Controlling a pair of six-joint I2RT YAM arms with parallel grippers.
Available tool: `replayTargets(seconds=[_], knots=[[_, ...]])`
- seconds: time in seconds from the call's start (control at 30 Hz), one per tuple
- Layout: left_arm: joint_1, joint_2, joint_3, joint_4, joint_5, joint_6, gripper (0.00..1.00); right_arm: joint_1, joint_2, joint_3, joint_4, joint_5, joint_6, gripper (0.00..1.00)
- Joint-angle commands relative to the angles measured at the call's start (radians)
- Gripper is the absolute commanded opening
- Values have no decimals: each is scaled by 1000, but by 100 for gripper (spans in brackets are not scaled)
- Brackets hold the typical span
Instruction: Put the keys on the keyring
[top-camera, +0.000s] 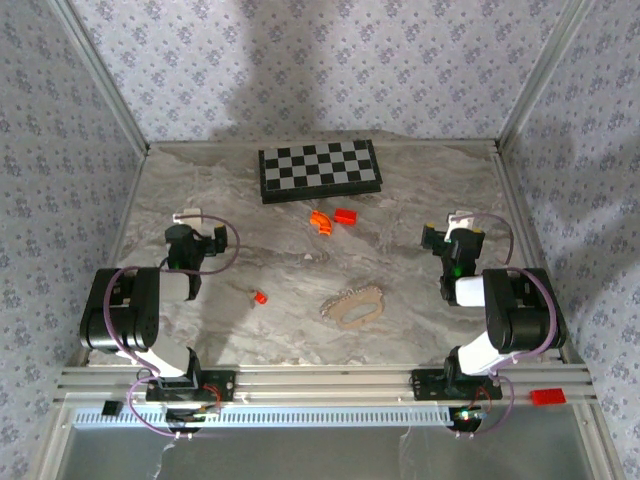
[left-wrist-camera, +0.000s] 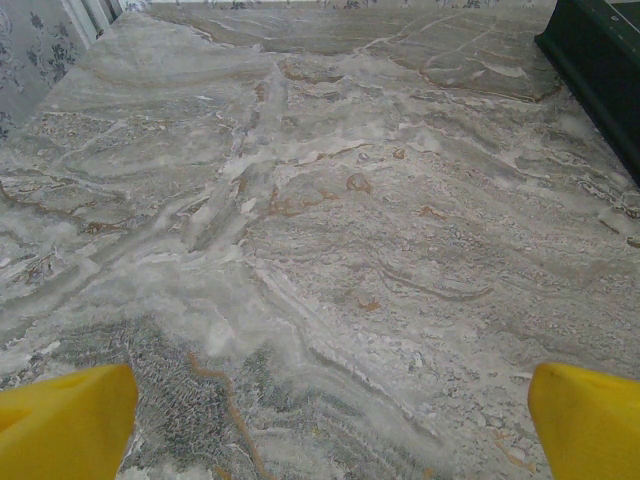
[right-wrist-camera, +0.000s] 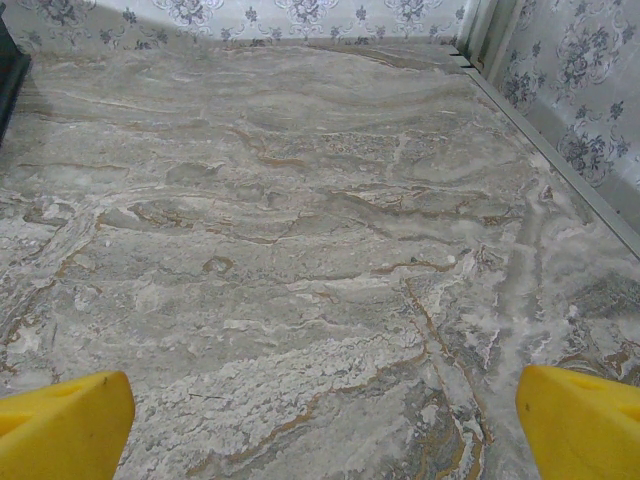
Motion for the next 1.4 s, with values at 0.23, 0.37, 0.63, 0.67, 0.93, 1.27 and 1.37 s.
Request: replayTargets(seconds=[0.23,0.37,0.63,0.67,0.93,1.27,1.37], knots=[[6,-1,1,25,19,8,100,-7,9,10,2,-2,-2,100],[6,-1,1,25,19,7,100,-6,9,9,2,-3,-2,100],[6,-1,1,26,19,7,100,-6,9,9,2,-3,-2,100],[6,-1,1,26,19,7,100,-6,9,9,2,-3,-3,100],[8,0,1,26,19,6,100,-6,8,8,5,-3,-4,100],[7,-5,-2,28,18,6,100,-7,-26,22,-44,-9,-10,100],[8,-21,20,-20,18,7,100,-7,-50,22,-70,-12,-8,100]])
